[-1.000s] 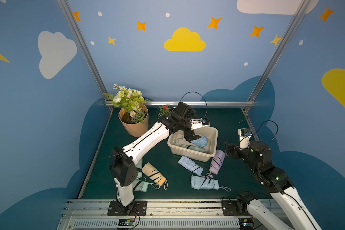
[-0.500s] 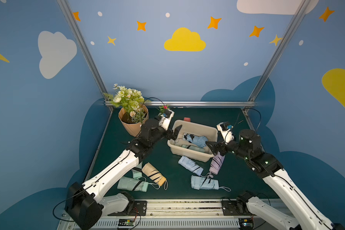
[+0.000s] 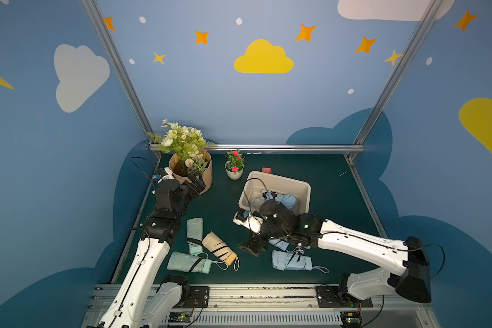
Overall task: Put the umbrella into the storage box
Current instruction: Pick up the umbrella from the center of the board.
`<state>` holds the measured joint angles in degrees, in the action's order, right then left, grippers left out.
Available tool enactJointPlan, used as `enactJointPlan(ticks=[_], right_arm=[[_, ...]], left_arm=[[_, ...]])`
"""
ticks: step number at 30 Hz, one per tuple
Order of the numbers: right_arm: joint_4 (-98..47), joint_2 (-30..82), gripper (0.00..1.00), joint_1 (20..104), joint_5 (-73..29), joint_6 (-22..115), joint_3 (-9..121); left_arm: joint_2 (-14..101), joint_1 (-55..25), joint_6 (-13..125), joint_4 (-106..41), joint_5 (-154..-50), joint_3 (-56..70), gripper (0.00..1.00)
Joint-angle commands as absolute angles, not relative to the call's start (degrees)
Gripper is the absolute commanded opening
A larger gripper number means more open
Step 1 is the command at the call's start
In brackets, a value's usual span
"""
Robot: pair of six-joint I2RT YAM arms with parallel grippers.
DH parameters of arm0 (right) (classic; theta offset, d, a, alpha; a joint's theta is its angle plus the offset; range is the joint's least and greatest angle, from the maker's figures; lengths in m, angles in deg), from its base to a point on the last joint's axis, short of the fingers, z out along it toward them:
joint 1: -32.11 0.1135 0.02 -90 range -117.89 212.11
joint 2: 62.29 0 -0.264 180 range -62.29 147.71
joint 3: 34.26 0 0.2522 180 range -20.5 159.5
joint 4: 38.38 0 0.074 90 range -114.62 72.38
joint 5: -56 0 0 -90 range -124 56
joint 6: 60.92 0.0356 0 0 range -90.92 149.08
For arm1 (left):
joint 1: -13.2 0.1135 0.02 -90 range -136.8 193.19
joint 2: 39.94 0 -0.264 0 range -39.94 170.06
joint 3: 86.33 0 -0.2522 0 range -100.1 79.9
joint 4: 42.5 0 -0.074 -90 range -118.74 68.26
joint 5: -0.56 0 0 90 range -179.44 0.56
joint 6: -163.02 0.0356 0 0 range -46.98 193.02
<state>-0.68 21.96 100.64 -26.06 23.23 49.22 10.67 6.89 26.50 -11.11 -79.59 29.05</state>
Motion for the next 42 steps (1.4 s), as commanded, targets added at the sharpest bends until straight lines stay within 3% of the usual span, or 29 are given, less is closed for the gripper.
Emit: enactJointPlan(ticks=[1,8,14,18,26,42], right_arm=[[5.8,30.0,0.98,103.7,-30.2,22.3,57.2],[26.7,52.4,0.97,107.1,-33.0,26.1,82.0],[31.3,63.3,0.98,108.0,-37.8,27.6,93.7],[30.4,66.5,0.98,108.0,-39.4,29.2,95.2],[29.3,70.6,0.98,107.1,-43.7,31.1,97.2],[30.3,77.7,0.97,105.6,-41.1,32.8,103.7]], left_arm=[[7.8,7.5,21.4,-0.5,-72.6,28.6,1.0],[0.8,7.7,21.8,7.0,-63.4,27.1,1.0],[-7.5,7.9,21.8,9.9,-55.2,30.0,1.0],[-10.6,9.4,22.1,13.4,-53.5,31.8,1.0],[-7.2,14.7,20.0,15.9,-60.8,31.5,1.0],[-4.4,16.4,19.1,13.8,-63.4,31.3,1.0]])
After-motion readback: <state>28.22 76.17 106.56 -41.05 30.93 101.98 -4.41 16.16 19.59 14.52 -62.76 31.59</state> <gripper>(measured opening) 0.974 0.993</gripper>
